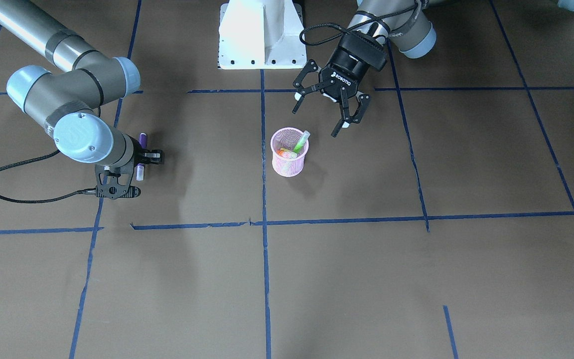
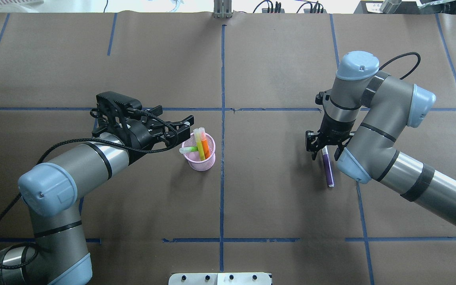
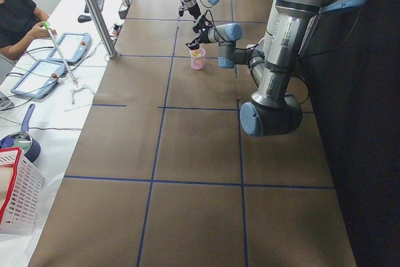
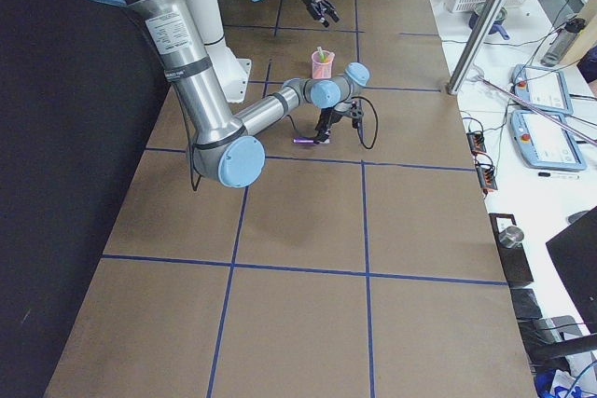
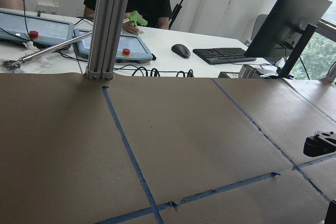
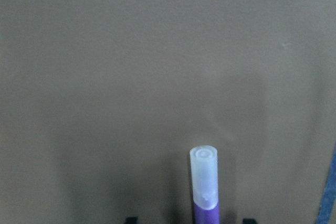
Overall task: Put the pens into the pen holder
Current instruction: 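Grasp the purple highlighter with the right gripper while the left gripper rises, then lift the purple highlighter with the right gripper and carry it toward the pink cup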
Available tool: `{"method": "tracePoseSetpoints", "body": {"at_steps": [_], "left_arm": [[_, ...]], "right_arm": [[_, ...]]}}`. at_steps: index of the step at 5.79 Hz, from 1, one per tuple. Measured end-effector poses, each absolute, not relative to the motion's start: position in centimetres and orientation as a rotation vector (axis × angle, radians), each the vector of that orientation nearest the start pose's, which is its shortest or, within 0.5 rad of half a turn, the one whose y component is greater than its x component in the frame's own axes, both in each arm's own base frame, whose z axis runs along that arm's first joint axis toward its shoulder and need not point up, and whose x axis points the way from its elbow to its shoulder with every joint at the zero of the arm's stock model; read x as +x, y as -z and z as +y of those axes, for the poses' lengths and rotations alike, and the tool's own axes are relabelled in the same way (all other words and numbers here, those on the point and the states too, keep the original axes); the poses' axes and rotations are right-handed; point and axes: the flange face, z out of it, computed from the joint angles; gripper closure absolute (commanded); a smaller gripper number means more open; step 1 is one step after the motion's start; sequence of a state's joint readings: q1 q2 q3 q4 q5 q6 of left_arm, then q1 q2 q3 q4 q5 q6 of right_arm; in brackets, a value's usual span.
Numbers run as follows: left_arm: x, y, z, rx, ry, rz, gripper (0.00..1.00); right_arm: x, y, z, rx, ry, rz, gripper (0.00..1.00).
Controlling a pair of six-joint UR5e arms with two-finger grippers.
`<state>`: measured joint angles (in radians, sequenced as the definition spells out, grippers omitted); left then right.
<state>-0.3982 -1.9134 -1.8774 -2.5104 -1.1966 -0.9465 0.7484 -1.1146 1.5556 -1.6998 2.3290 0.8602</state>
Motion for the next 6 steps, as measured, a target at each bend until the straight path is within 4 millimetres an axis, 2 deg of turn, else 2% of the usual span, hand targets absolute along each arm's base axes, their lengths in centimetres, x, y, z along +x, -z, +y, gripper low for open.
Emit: {"method": "tracePoseSetpoints", "body": {"at_steps": [1, 2, 3, 4, 6], "left_arm": [[43.7, -22.4, -36.8, 1.019, 0.121, 1.222, 0.0], [43.6, -22.3, -36.8, 1.019, 0.122, 1.223, 0.0], [43.5, -22.6, -36.8, 1.017, 0.121, 1.218, 0.0], [43.4, -23.2, -36.7, 1.013, 0.118, 1.209, 0.0], [43.2, -23.8, -36.6, 1.01, 0.116, 1.2, 0.0]], "right_arm": [[-43.8, -41.7, -49.5, -0.363, 0.083, -0.72, 0.37], [-43.9, -41.9, -49.5, -0.365, 0.083, -0.717, 0.52], [-44.0, -42.0, -49.5, -0.369, 0.081, -0.714, 0.69], [-44.0, -42.2, -49.5, -0.371, 0.08, -0.711, 0.99], [-43.9, -42.2, -49.6, -0.371, 0.077, -0.712, 1.0]]}}
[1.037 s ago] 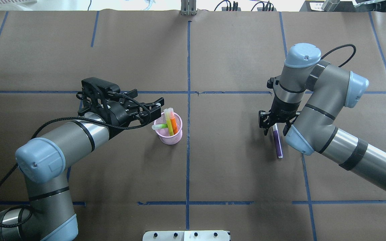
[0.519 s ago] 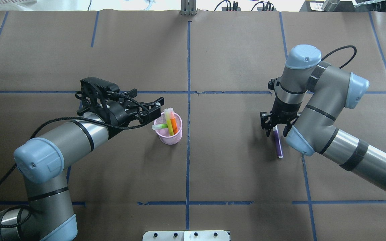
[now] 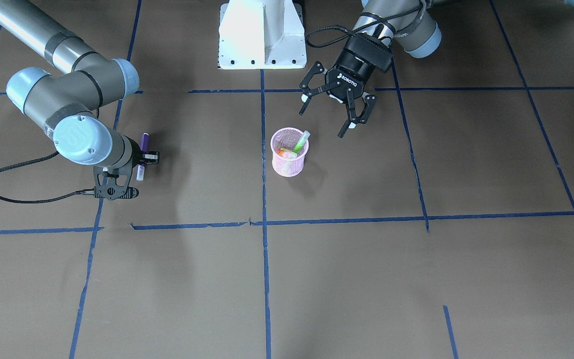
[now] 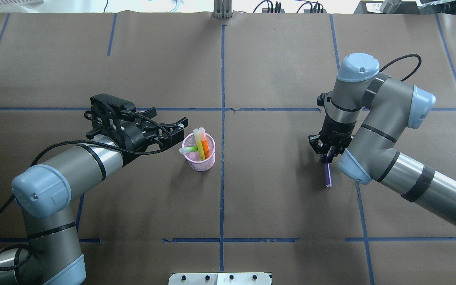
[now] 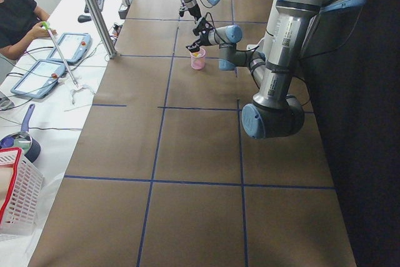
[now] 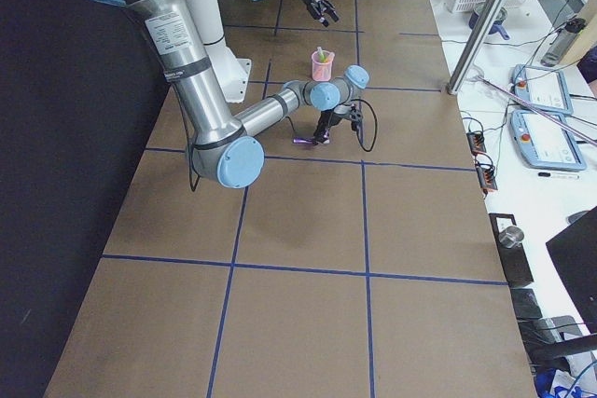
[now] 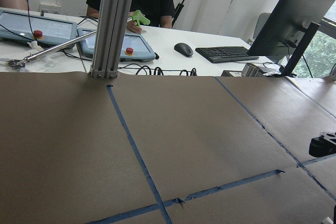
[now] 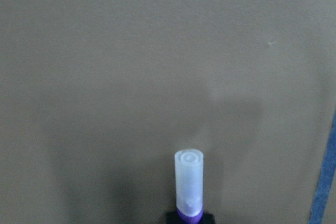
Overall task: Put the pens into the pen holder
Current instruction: 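Lift the purple highlighter with the right gripper and carry it toward the pink cup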
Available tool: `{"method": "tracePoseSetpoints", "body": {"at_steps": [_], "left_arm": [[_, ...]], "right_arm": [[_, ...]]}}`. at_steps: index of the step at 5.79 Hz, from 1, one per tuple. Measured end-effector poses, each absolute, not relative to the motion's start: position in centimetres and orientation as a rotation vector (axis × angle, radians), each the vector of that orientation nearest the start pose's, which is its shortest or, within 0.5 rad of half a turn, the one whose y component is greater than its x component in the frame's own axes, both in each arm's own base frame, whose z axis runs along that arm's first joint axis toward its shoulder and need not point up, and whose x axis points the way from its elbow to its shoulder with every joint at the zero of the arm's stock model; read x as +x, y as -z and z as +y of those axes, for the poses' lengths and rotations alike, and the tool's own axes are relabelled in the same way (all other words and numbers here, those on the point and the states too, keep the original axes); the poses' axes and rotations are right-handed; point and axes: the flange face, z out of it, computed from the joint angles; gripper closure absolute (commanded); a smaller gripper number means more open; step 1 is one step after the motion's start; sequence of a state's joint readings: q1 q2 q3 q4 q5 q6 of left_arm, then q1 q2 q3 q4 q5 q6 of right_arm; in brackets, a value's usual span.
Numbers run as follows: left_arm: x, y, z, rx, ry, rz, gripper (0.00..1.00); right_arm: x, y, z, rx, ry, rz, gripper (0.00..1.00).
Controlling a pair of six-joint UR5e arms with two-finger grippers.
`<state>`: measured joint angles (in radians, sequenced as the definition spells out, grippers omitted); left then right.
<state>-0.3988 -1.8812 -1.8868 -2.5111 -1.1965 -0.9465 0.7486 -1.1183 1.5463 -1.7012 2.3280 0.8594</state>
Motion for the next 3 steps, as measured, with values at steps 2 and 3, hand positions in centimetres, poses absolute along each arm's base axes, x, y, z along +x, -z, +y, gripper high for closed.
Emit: {"method": "tracePoseSetpoints", "body": {"at_steps": [2, 3], "left_arm": [[43.1, -24.0, -36.6, 1.009, 0.116, 1.197, 0.0], [43.1, -24.0, -36.6, 1.009, 0.116, 1.196, 0.0]], "right_arm": [[-42.6, -40.3, -50.5, -0.339, 0.067, -0.741, 1.0], [-41.2, -35.7, -50.4, -0.241, 0.081, -0.782, 1.0]]}}
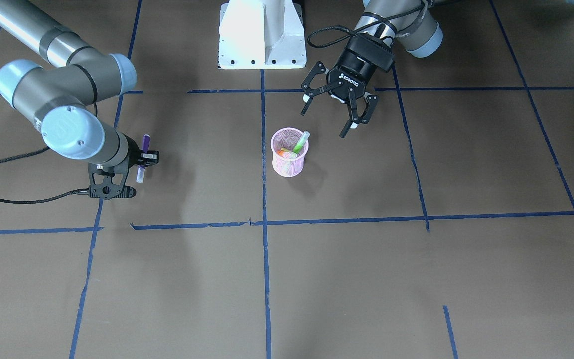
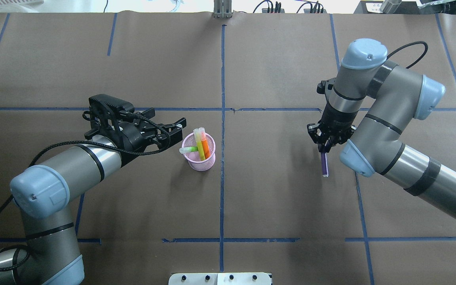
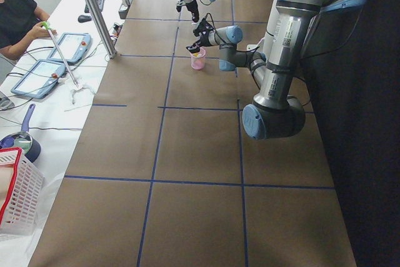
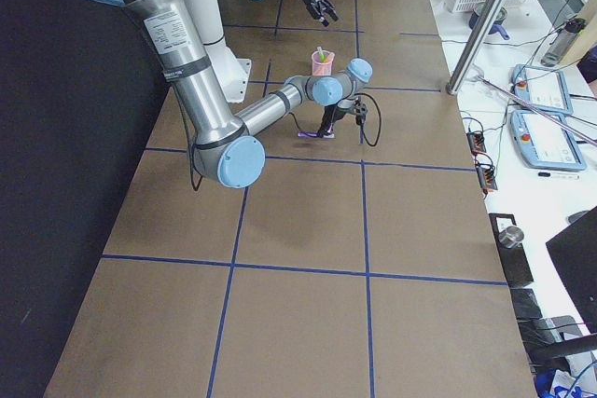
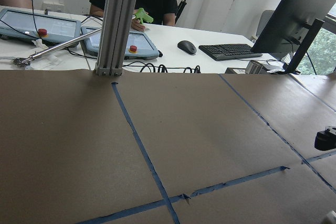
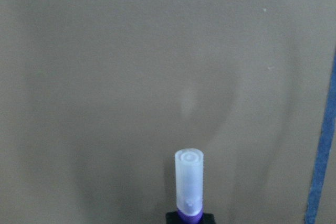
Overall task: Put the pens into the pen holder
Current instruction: 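Lift the purple highlighter with the right gripper and carry it toward the pink cup, then lower the purple highlighter into the cup and open the right gripper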
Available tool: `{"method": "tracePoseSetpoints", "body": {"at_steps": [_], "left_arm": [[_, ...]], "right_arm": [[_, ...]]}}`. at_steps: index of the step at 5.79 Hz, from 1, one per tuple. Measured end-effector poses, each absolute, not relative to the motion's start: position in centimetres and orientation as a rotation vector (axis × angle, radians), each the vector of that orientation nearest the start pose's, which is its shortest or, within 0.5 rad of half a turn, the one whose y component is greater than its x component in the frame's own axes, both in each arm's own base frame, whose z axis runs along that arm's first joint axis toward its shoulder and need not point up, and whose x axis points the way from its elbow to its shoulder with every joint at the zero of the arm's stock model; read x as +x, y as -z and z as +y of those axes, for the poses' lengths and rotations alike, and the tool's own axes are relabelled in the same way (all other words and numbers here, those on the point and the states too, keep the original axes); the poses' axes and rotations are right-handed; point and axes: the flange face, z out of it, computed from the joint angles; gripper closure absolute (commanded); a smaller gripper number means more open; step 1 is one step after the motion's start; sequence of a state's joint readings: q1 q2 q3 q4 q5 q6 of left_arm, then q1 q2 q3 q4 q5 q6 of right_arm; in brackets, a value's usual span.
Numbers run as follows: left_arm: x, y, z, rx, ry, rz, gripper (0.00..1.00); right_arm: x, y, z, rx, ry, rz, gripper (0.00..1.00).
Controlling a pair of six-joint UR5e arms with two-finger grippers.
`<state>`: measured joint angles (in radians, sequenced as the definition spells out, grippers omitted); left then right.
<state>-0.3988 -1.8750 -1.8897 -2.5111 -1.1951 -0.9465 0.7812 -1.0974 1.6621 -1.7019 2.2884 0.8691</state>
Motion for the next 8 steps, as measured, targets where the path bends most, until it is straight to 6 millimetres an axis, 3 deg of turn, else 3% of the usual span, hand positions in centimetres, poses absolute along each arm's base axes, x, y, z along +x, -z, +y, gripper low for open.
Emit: {"method": "tracePoseSetpoints", "body": {"at_steps": [2, 3, 6, 8], "left_arm": [[43.1, -24.0, -36.6, 1.009, 0.116, 1.197, 0.0], [43.1, -24.2, -36.6, 1.008, 0.115, 1.193, 0.0], [42.4, -26.7, -37.0, 1.0, 0.104, 1.141, 0.0], [41.0, -29.0, -38.6, 0.997, 0.112, 1.078, 0.0]], "right_arm": [[-39.8, -26.1, -46.5, 0.082, 0.116, -0.798, 1.0], [-40.5, -22.0, -44.1, 0.242, 0.071, -0.81, 1.0], [-46.3, -15.5, -36.8, 0.584, -0.124, -0.922, 1.0], [-49.3, -12.9, -32.4, 0.718, -0.239, -0.961, 1.0]]}}
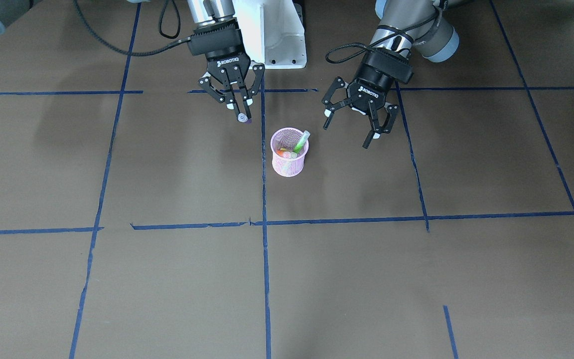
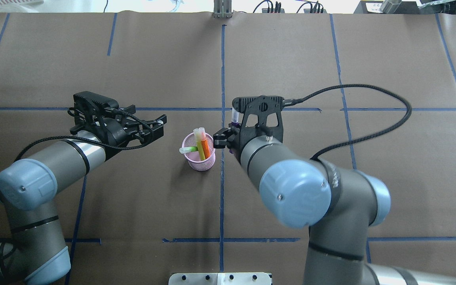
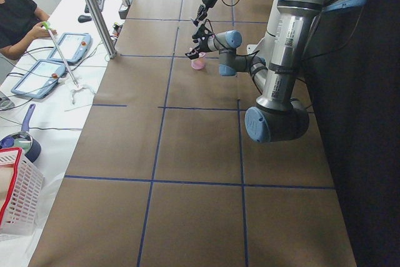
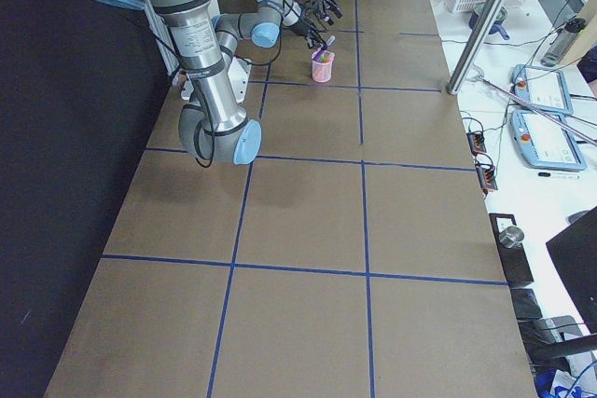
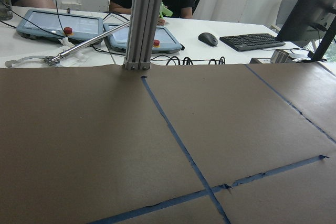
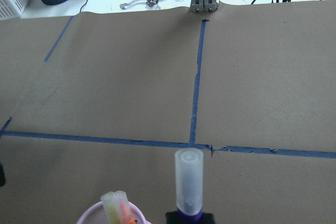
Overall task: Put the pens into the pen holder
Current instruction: 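Lower the purple highlighter into the cup and open the right gripper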
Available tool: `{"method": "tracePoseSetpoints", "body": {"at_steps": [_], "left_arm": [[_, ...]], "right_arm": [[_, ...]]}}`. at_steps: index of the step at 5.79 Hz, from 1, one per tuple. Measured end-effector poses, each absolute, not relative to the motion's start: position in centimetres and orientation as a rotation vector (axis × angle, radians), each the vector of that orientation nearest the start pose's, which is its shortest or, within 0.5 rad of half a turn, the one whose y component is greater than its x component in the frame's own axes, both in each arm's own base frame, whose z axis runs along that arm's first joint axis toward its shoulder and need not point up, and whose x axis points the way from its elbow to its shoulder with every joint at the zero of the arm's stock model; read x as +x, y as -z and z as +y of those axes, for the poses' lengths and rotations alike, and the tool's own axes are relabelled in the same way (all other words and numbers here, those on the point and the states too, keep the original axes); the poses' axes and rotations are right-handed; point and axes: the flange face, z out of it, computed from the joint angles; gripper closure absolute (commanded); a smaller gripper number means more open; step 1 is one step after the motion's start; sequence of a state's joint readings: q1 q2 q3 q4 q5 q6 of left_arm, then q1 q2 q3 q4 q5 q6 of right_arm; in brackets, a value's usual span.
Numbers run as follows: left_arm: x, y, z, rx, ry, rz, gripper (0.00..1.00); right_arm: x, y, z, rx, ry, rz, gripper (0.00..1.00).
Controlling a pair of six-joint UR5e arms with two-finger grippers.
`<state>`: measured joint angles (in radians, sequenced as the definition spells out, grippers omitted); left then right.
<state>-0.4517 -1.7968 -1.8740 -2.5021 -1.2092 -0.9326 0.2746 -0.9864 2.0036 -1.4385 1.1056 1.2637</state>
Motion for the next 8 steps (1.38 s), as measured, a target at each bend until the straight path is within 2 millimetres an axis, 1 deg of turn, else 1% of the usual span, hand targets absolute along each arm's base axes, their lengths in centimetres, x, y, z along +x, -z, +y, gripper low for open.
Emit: {"method": "tracePoseSetpoints", "body": {"at_steps": [1, 2, 4, 7, 8], "left_arm": [[39.8, -30.7, -39.5, 0.98, 0.106, 1.05, 0.0], [38.7, -31.9, -40.3, 0.96, 0.097, 1.037, 0.0], [38.3, -32.5, -40.6, 0.948, 0.091, 1.03, 0.0], [38.4, -32.7, -40.7, 0.944, 0.091, 1.027, 0.0], [38.4, -32.8, -40.7, 0.943, 0.09, 1.026, 0.0]], "right_arm": [[-50.6, -12.3, -30.5, 0.76, -0.29, -0.993, 1.0], [-52.0, -12.1, -29.9, 0.795, -0.33, -1.018, 1.0], [-55.6, -12.3, -30.7, 0.852, -0.383, -1.029, 1.0], [-57.1, -13.2, -31.1, 0.865, -0.385, -1.012, 1.0], [-57.3, -13.5, -31.4, 0.868, -0.382, -1.001, 0.97]]}}
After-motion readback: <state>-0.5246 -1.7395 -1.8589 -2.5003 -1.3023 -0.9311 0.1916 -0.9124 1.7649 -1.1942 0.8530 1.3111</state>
